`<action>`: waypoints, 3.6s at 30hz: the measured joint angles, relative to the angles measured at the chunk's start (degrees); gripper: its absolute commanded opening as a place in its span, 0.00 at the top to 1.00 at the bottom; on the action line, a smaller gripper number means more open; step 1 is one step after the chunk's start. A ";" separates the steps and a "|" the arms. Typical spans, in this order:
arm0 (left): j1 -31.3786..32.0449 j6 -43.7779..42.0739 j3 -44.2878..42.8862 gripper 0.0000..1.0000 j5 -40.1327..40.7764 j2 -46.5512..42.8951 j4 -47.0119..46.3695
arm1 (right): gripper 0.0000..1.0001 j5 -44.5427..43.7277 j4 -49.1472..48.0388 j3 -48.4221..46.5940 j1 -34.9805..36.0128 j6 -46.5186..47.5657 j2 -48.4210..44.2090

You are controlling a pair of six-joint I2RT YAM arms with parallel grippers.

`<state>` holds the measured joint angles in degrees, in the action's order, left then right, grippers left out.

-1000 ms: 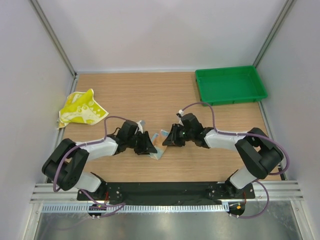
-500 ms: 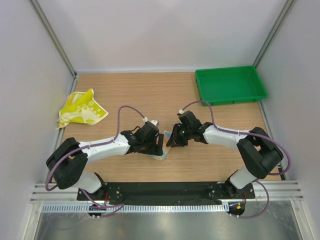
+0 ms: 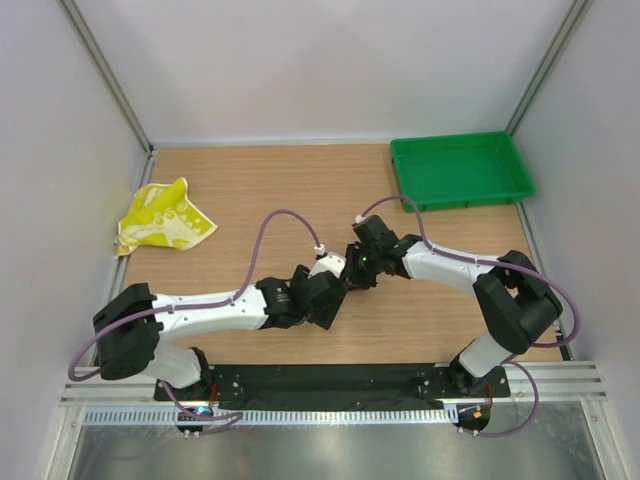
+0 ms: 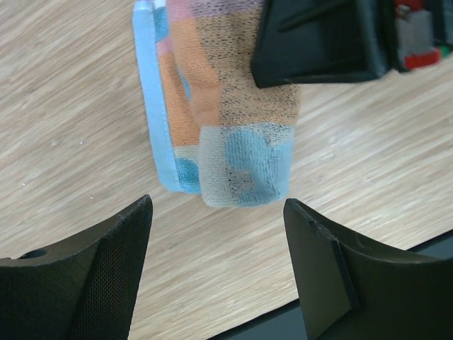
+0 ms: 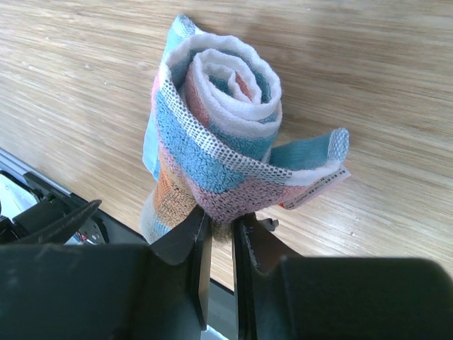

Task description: Roll the towels

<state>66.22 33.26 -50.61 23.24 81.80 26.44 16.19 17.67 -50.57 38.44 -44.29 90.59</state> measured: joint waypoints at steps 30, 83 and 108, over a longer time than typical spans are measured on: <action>4.44 -3.72 1.14 0.69 3.39 11.61 -10.05 | 0.84 0.72 3.34 -3.34 0.11 2.36 2.99; -20.79 16.87 24.96 1.00 -37.22 1.33 -44.68 | 0.29 8.63 -23.63 4.13 -2.40 -4.52 8.17; -19.71 7.52 8.87 0.06 -32.11 -12.04 -8.72 | 0.99 16.13 -28.52 0.17 -5.53 -2.60 14.86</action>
<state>46.50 40.77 -41.74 -8.86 69.76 17.72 32.32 -10.85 -50.39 32.91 -46.89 105.45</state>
